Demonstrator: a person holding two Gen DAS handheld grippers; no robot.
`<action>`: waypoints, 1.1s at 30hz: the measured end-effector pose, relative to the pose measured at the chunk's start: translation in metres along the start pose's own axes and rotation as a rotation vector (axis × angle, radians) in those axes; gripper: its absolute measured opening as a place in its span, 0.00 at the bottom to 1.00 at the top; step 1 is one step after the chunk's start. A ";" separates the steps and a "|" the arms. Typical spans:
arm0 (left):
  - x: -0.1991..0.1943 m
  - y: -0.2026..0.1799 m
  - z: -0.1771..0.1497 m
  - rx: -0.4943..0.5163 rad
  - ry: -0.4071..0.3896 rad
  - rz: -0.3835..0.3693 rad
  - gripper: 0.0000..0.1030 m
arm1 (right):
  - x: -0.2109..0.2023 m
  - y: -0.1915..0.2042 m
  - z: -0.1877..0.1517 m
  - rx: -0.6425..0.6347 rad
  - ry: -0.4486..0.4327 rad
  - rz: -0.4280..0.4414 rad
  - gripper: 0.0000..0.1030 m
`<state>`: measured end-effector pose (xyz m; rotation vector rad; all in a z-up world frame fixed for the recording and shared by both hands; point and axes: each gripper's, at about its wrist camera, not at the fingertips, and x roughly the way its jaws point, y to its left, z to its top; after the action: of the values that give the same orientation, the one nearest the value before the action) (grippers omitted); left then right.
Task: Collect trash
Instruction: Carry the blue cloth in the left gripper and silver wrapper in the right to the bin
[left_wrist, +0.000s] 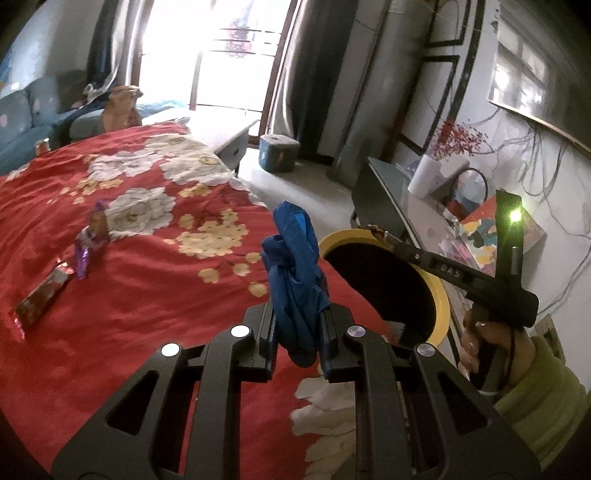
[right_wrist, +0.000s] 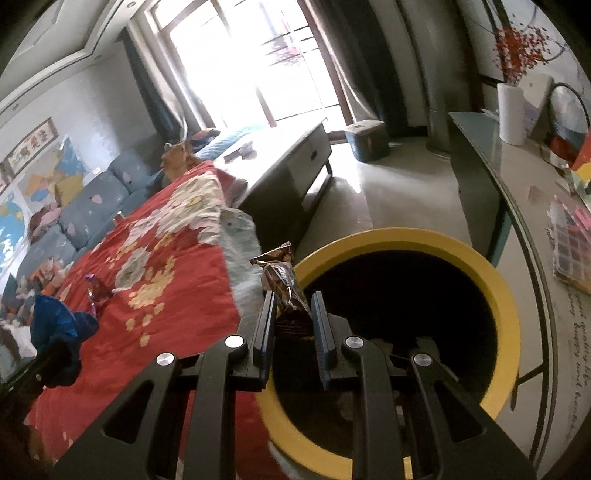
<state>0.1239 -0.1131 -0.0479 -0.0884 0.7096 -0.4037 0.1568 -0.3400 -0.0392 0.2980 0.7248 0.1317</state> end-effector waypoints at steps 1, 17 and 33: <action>0.002 -0.003 0.001 0.009 0.004 -0.004 0.12 | 0.000 -0.003 0.000 0.006 -0.003 -0.005 0.18; 0.039 -0.049 0.009 0.131 0.065 -0.049 0.12 | -0.006 -0.048 -0.001 0.074 -0.016 -0.064 0.18; 0.081 -0.087 0.005 0.218 0.128 -0.099 0.12 | -0.004 -0.089 -0.008 0.155 -0.006 -0.107 0.18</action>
<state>0.1541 -0.2244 -0.0753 0.1092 0.7850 -0.5828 0.1499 -0.4237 -0.0702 0.4070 0.7443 -0.0272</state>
